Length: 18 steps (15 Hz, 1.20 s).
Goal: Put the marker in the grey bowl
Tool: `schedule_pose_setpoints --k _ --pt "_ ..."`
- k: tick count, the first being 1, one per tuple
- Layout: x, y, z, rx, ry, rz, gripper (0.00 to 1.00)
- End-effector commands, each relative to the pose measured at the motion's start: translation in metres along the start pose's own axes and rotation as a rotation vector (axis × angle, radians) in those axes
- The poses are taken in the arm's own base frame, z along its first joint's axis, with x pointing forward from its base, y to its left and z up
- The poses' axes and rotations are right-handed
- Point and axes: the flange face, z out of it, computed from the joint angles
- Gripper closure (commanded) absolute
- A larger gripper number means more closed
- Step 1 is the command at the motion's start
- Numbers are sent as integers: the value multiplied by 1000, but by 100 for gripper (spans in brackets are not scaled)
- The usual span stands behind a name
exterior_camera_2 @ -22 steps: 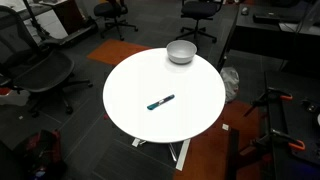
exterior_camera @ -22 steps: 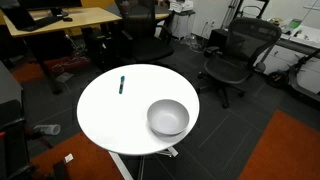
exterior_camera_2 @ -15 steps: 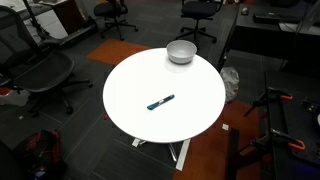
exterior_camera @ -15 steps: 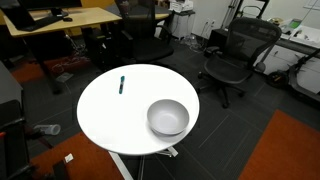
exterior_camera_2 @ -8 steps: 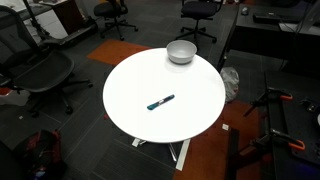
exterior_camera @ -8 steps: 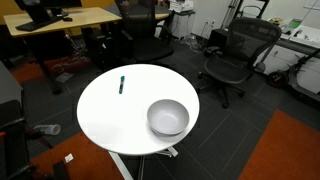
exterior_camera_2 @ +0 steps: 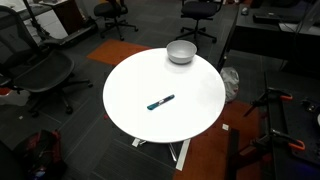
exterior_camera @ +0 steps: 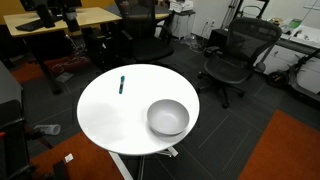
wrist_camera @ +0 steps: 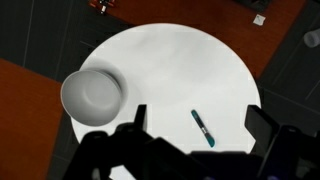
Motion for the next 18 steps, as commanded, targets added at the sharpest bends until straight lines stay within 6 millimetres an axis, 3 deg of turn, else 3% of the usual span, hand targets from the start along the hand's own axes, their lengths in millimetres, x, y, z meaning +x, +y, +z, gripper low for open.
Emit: schedule_pose_setpoints --k 1,9,18 --pt "41 -10 25 -15 -36 -180 0" --pt "120 -31 94 12 -20 -546 0" --pt "188 -50 178 87 41 -694 0"
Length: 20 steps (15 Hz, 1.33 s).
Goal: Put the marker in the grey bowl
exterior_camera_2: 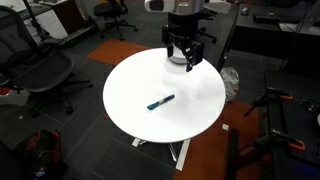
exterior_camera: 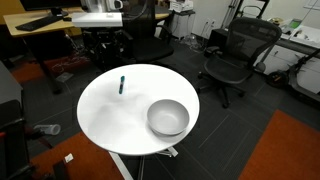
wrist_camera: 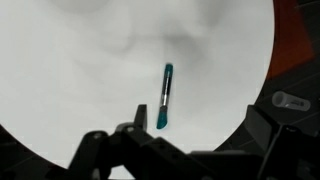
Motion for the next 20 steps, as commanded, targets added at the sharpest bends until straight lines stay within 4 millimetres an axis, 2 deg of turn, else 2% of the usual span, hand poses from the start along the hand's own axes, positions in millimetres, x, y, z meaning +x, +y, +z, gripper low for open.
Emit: schedule_pose_setpoints --k 1,8,20 --pt "20 18 28 32 27 -29 0" --pt "46 33 88 79 17 -26 0" --pt "77 53 164 91 26 -19 0"
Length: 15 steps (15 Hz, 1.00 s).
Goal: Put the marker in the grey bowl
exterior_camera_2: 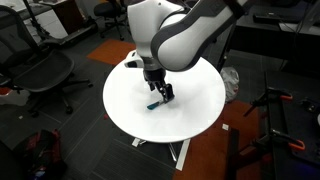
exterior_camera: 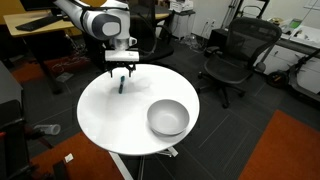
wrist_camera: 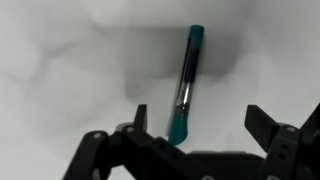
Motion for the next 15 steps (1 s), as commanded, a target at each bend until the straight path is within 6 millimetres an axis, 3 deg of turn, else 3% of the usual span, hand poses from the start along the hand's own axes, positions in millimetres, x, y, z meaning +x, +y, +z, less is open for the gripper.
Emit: schedule_pose_setpoints --k 1,9,10,11,15 --pt "10 13 15 -29 21 11 0" --pt "13 29 41 -47 35 31 0" --pt "13 29 43 -46 36 33 25" --pt "12 30 46 -44 34 37 28" --pt "11 33 47 -49 40 57 57"
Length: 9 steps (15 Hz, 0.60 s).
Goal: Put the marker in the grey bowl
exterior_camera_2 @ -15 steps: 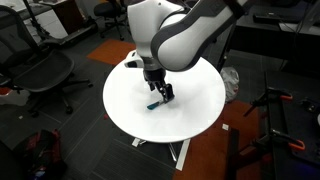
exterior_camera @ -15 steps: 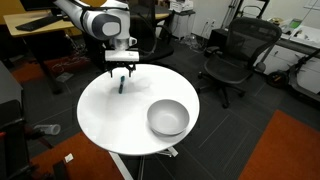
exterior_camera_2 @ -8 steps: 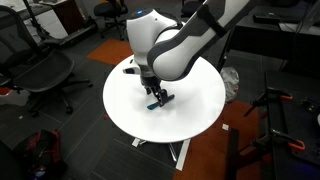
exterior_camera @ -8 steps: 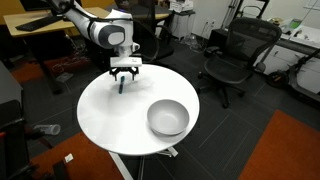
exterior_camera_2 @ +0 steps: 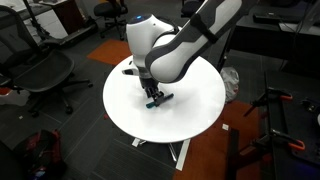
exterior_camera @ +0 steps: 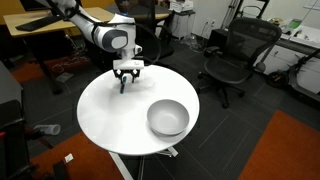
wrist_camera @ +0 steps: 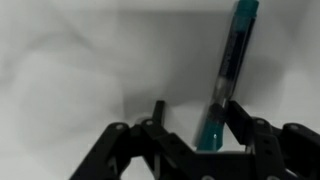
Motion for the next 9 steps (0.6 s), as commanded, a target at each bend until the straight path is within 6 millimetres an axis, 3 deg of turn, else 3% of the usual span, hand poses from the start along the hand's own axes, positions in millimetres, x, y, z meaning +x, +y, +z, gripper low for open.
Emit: schedule_pose_setpoints --k 1,5,6,9 --pt "1 6 2 -21 7 32 66" --pt "1 9 -2 -28 10 38 96" --pt "1 9 -3 -29 9 42 100" --pt "-3 7 -19 -37 -17 108 95"
